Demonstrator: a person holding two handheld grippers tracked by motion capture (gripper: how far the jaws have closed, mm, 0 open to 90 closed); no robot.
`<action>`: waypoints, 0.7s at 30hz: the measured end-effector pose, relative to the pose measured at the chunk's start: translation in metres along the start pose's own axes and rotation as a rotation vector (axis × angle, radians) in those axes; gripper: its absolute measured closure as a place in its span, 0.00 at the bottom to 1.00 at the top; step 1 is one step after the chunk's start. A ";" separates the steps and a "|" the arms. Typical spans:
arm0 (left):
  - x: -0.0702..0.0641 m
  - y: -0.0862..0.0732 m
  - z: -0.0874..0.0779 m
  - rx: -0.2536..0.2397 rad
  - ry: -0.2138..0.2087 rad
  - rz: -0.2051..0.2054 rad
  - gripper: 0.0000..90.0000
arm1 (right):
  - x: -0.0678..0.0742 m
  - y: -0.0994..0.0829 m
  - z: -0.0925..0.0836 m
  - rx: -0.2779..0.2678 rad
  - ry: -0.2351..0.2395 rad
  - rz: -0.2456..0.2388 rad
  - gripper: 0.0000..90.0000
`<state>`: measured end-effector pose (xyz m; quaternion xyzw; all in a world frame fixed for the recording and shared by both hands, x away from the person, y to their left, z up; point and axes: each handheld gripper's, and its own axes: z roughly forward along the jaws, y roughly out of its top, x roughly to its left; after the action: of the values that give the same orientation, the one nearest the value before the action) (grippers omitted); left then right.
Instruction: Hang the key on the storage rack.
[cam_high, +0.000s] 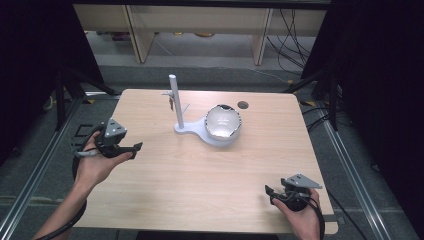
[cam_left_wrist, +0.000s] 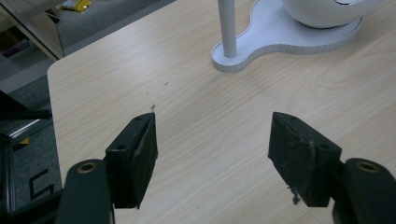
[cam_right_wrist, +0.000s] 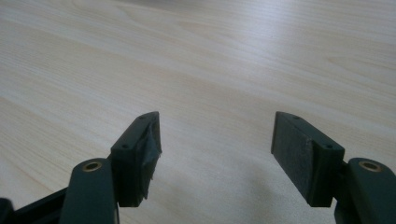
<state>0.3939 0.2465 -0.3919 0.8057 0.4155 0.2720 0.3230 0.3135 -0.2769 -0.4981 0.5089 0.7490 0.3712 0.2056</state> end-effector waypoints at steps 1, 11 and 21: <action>0.000 -0.002 -0.001 -0.002 0.004 0.001 0.36 | 0.000 0.000 0.000 -0.001 0.000 0.000 0.38; -0.005 -0.029 -0.003 -0.077 0.018 -0.061 0.36 | 0.000 0.000 0.000 -0.004 -0.005 -0.002 0.37; -0.009 -0.063 0.000 -0.073 0.032 -0.113 0.35 | 0.004 0.000 0.000 -0.009 -0.011 0.021 0.36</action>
<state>0.3586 0.2668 -0.4404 0.7641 0.4554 0.2809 0.3604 0.3119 -0.2737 -0.4983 0.5177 0.7410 0.3738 0.2078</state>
